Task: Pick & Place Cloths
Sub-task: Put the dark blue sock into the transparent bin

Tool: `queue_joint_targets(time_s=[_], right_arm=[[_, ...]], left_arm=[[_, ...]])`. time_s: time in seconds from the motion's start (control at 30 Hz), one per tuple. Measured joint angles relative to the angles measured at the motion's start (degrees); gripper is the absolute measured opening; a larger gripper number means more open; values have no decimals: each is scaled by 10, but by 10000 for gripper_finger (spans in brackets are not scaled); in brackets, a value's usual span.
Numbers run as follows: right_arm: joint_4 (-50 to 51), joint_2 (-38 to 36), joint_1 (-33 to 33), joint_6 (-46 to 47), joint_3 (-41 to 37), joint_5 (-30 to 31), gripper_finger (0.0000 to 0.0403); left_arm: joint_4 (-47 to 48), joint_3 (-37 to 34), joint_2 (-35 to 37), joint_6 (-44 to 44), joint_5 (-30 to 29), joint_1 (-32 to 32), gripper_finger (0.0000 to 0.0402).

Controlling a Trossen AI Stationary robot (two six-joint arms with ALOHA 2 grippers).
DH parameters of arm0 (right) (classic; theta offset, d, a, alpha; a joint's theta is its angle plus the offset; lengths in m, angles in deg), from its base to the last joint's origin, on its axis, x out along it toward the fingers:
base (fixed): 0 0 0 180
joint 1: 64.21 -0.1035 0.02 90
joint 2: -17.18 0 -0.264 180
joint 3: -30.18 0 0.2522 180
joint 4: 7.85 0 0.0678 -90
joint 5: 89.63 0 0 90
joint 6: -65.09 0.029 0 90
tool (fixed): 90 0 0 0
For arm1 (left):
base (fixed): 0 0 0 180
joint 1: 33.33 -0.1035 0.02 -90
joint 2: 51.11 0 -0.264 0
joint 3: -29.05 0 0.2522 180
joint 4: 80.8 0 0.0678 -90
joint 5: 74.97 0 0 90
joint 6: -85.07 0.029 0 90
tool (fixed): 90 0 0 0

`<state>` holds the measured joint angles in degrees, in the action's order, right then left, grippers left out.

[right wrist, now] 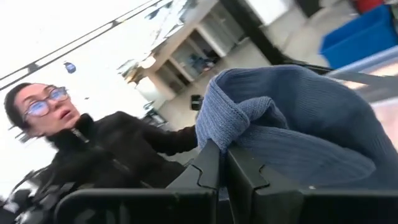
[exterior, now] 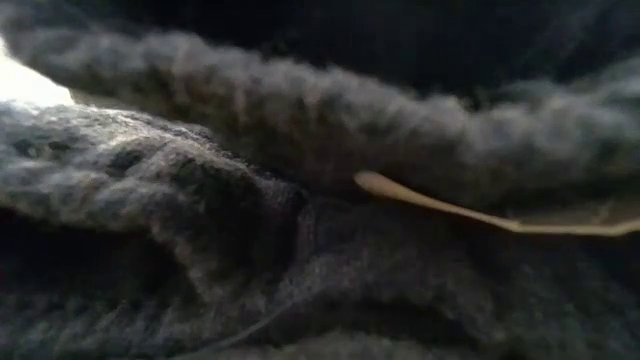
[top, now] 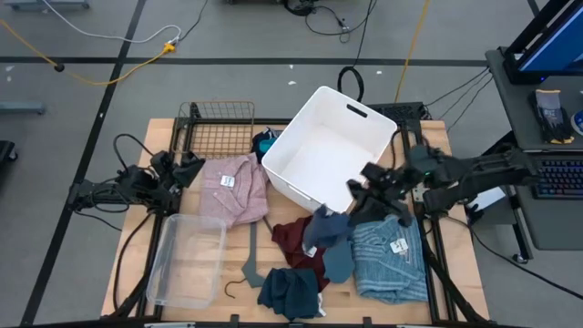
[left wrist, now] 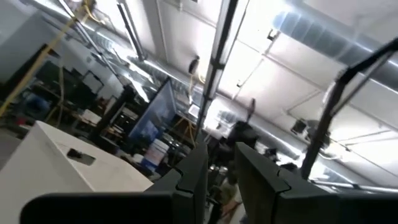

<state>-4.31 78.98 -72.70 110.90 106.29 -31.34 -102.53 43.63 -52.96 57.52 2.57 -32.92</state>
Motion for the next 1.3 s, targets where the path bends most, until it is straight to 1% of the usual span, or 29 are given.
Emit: queue_joint_targets(time_s=[0.13,0.23,0.4,0.5,0.63,0.73,0.87,0.97,1.1,1.2,1.3], right_arm=[[-98,48,-3,17,0,-31,0],[-146,73,-3,19,0,-46,0],[-158,101,-1,9,19,-45,0],[-158,122,0,-3,43,-44,0],[-147,149,1,-13,77,-45,0],[-127,168,3,-23,102,-44,0],[-125,193,8,-31,122,-41,0],[-125,206,11,-35,131,-24,0],[-122,220,16,-35,132,-4,0],[-121,228,17,-35,132,17,0],[-124,232,17,-35,132,26,0]], left_arm=[[-5,0,0,0,-6,0,81],[-11,0,0,0,16,0,81],[-15,6,-2,0,48,0,81],[-14,25,-21,23,55,3,81],[19,72,-73,64,70,13,81],[69,120,-126,85,81,22,81],[136,188,-202,100,82,33,81],[173,237,-255,113,97,43,81],[195,299,-327,133,114,60,81],[208,340,-375,151,115,77,81],[213,372,-418,154,115,93,81]])
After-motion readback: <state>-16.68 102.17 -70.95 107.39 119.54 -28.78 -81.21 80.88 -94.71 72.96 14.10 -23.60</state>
